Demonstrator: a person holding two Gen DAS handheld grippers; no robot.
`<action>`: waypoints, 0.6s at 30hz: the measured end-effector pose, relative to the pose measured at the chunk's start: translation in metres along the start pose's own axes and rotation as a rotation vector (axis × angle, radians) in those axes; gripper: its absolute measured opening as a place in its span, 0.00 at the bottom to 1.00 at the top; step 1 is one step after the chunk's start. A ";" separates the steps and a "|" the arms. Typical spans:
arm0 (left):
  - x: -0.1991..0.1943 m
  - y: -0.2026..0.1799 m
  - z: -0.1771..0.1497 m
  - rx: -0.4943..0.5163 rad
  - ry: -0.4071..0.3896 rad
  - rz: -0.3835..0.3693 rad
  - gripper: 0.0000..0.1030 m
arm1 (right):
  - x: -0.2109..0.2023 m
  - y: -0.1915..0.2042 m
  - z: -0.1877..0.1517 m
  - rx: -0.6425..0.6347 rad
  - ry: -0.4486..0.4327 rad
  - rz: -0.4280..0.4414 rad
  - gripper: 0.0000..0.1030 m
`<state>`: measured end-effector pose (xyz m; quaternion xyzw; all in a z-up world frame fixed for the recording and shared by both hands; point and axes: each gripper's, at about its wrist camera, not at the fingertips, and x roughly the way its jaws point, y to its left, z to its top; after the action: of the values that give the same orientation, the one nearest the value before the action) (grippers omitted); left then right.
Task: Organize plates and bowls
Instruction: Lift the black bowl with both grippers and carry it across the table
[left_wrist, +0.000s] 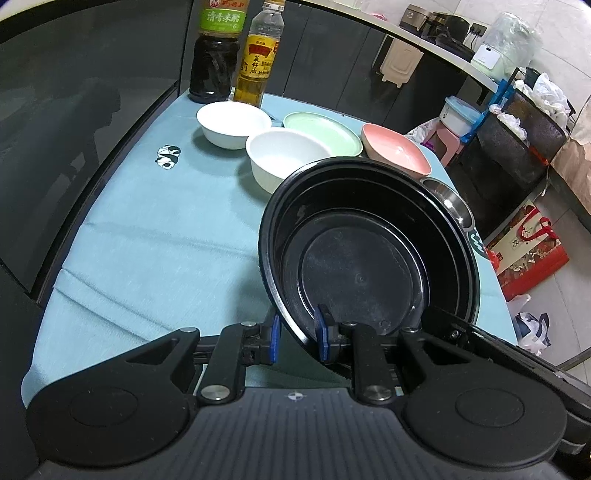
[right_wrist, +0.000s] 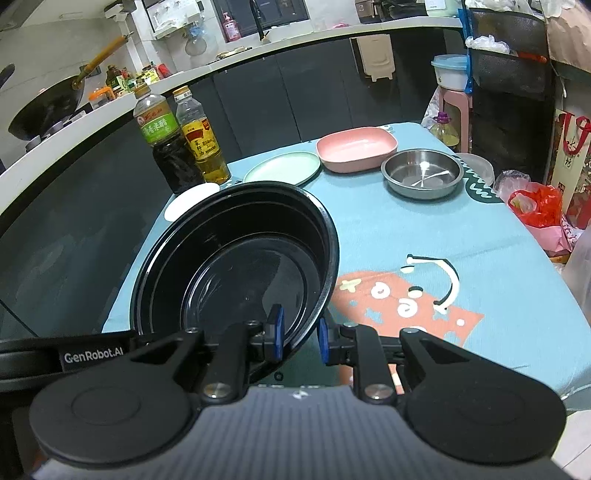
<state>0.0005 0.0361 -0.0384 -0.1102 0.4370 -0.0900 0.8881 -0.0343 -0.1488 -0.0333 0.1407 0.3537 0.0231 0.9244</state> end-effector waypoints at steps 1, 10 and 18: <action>0.000 0.000 -0.001 -0.001 0.002 0.001 0.18 | 0.000 0.001 -0.001 -0.001 0.001 0.000 0.22; 0.009 0.006 -0.006 -0.006 0.030 0.006 0.18 | 0.003 0.002 -0.009 0.004 0.024 -0.006 0.22; 0.019 0.009 -0.008 -0.013 0.056 0.012 0.19 | 0.008 0.002 -0.012 0.009 0.044 -0.011 0.22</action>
<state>0.0060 0.0390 -0.0600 -0.1110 0.4631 -0.0850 0.8752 -0.0361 -0.1428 -0.0469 0.1424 0.3748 0.0196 0.9159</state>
